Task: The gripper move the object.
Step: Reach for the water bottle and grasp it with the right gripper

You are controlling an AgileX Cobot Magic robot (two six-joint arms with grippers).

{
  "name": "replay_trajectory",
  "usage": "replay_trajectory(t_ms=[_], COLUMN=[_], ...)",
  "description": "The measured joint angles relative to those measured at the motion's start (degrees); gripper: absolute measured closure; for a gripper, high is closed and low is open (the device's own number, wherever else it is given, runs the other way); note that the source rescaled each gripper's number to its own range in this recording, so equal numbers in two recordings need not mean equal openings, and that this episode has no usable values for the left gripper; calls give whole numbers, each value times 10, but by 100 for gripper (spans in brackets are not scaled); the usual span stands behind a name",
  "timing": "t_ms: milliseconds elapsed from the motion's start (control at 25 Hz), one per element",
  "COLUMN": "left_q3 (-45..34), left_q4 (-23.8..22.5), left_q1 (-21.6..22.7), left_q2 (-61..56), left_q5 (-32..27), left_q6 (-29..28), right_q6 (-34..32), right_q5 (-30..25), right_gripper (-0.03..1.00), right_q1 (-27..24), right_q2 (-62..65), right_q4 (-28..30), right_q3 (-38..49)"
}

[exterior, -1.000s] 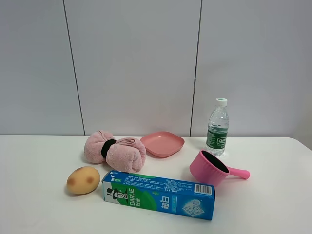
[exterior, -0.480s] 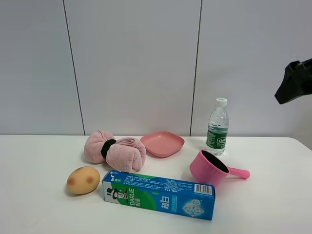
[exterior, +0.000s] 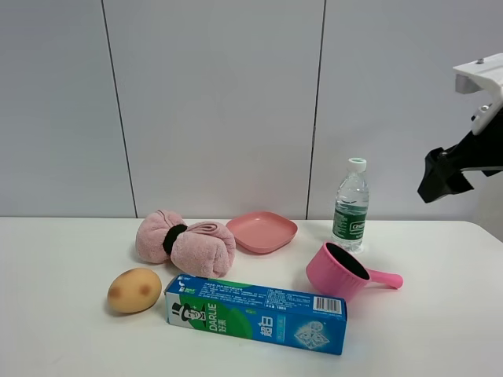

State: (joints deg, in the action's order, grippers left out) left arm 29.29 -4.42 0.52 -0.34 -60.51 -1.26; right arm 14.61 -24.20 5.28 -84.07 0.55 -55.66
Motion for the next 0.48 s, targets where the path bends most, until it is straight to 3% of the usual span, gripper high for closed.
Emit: replay_trajectory(t_ms=[480], left_q3=[0], left_q4=[0], left_q1=[0], left_q2=[0], left_q5=[0], left_q6=[0], right_q6=[0], right_q5=[162], right_gripper=[-3], right_q1=[0], right_q2=[-129], right_q4=[-14], right_q3=[0])
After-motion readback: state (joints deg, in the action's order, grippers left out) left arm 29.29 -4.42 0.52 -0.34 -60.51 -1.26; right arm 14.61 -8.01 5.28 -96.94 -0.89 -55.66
